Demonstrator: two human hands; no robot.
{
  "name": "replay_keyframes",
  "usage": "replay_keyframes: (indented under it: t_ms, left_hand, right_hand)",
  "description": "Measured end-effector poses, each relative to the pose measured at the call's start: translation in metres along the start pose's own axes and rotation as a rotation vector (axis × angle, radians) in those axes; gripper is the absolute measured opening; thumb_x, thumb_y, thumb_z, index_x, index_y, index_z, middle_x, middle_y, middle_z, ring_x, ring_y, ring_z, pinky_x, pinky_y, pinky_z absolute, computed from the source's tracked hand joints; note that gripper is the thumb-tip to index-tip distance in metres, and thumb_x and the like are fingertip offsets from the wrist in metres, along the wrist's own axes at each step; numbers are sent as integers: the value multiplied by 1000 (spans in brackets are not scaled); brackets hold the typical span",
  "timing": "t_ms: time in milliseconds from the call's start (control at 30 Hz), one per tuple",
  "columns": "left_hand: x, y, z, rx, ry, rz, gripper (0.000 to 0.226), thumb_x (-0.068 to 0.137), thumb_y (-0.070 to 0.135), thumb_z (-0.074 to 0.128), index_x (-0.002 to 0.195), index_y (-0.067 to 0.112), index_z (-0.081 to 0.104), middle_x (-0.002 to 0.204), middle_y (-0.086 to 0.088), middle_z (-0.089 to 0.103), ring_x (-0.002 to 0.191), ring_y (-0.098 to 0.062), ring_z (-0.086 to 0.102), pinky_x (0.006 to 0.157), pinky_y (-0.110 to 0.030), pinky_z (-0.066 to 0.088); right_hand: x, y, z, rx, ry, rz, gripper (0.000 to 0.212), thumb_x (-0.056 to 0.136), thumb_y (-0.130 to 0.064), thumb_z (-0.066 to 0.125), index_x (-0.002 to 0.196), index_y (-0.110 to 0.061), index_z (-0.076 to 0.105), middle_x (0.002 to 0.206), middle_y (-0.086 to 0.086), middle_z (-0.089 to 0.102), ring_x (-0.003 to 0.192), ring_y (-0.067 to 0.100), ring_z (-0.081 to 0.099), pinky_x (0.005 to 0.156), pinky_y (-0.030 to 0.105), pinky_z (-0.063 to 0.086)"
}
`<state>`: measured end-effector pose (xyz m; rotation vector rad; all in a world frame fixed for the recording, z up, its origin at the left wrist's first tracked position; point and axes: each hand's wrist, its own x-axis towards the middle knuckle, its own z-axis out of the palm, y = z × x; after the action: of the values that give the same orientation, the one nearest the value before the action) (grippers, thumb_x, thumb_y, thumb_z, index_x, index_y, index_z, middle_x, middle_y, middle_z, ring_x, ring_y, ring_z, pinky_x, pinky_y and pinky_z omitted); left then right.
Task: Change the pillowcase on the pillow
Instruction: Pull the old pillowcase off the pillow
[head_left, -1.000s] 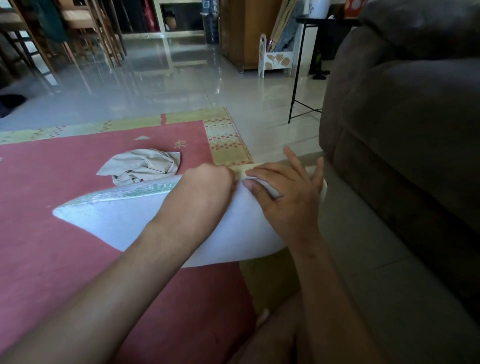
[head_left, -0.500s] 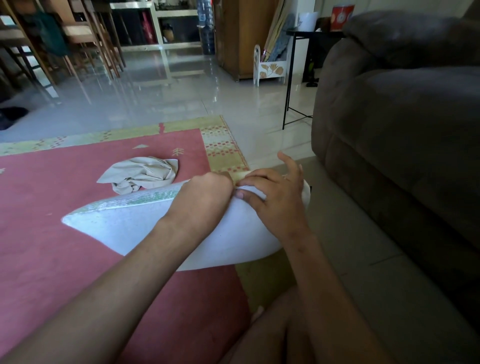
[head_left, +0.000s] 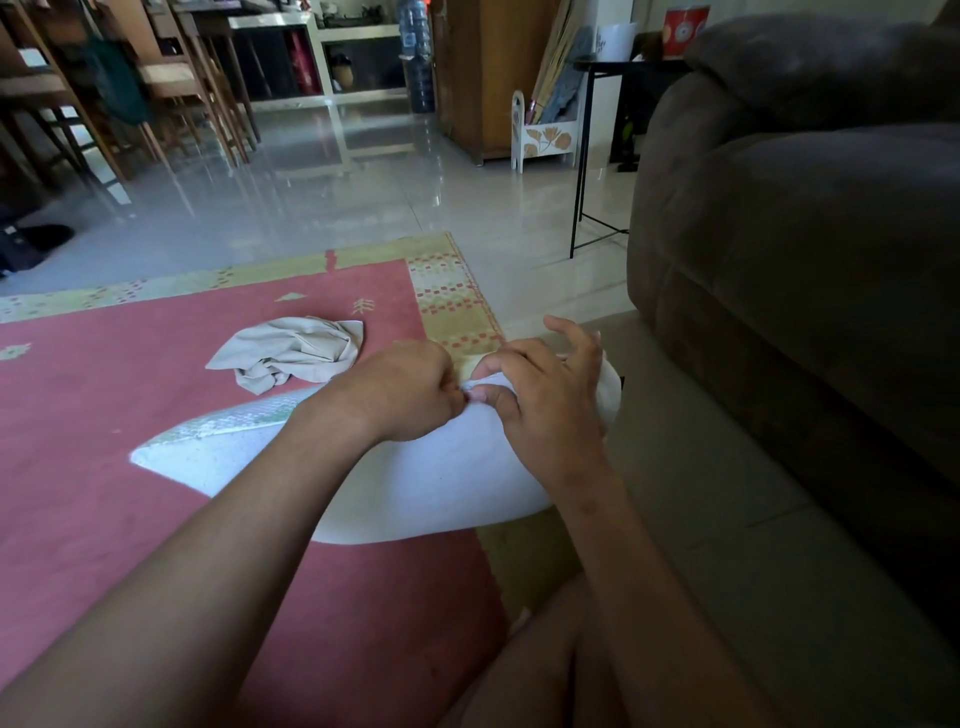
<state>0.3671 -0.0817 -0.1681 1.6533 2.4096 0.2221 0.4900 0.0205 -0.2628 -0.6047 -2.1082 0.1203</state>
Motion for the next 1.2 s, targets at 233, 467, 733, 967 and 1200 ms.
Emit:
replay_keyframes:
  t_ms: [233,467,733,967,1200]
  left_hand:
    - [-3,-14,16,-249,255,104,21,93,22,62,74,14,63,57,6,50,55,-6,46,51,-17,29]
    - [3,-47,13,-177,299,20,25,82,54,54,73,31,60,72,26,61,145,-38,29,120,-58,8]
    - [-31,-103,0,-42,425,-64,21,83,48,63,70,37,52,109,20,62,150,-28,13,120,-58,7]
    - [-69,-173,-1,-34,571,-174,36,75,56,49,84,24,63,87,19,67,144,-33,29,122,-50,12]
    - [-86,-195,7,-111,670,-214,24,80,43,54,74,22,63,79,5,72,103,-22,64,122,-34,11]
  right_hand:
    - [4,-7,0,8,123,7,22,87,-41,60,83,-26,75,93,-10,70,111,31,54,95,45,42]
    - [7,-5,2,-41,278,41,29,96,-42,59,77,-29,77,87,-15,73,105,33,59,89,54,43]
    - [14,-9,3,-125,280,144,27,92,-48,59,79,-32,76,90,-16,73,113,31,55,92,53,40]
    - [21,-13,12,-133,164,235,19,89,-34,58,89,-26,75,97,-8,75,117,29,47,94,54,42]
    - [24,-26,18,-113,145,247,25,91,-34,52,95,-24,75,102,-3,75,119,30,46,95,50,41]
